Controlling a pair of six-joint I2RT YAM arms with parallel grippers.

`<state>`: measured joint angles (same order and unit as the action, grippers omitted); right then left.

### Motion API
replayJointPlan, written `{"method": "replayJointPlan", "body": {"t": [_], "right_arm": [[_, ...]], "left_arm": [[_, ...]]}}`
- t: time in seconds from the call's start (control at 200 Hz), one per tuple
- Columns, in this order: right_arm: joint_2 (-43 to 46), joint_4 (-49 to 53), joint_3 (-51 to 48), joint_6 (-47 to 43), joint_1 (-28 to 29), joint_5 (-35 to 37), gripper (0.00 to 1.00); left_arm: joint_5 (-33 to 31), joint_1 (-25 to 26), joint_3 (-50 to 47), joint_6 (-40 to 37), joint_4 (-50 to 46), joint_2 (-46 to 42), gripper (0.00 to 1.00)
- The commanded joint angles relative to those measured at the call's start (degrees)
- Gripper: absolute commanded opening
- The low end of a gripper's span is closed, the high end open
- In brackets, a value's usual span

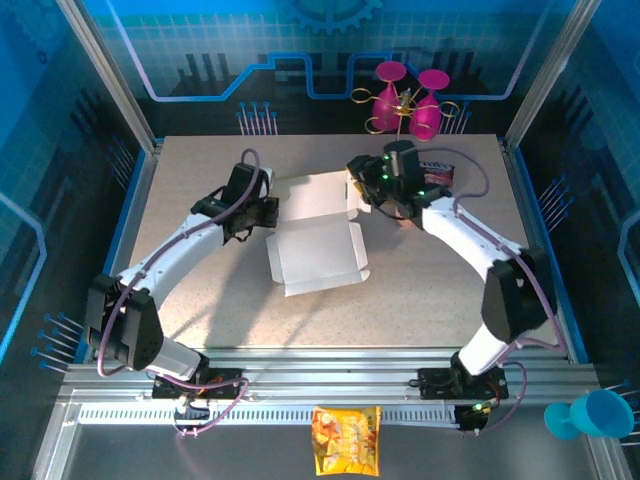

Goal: Fold the paper box

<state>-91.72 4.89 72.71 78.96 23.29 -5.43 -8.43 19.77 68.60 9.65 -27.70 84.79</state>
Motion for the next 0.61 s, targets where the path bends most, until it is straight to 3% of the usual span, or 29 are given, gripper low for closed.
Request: {"method": "replayJointPlan", "body": {"t": [0.0,0.205,0.42,0.6], "right_arm": [[6.8,2.7,-4.3,-11.7,-2.7,0.4,0.49],[10.7,8.2,-11.3,-23.7,-2.5,-0.5,0.44],[3.8,11.6,-5.8,-30.8,-0.8,-1.8,0.44],[0.2,10.8,-5.0,-31.6,1.3,-2.3,0.44]], "left_arm": [[4.5,-2.0,5.9,1.9,-8.1,2.0,0.00],[6.8,-3.4,12.0,2.0,-17.5,4.7,0.00],[7.0,-3.9,13.7,2.6,-21.4,6.3,0.00],[7.4,-4.0,14.5,3.8,-22.0,6.9,0.00]]}}
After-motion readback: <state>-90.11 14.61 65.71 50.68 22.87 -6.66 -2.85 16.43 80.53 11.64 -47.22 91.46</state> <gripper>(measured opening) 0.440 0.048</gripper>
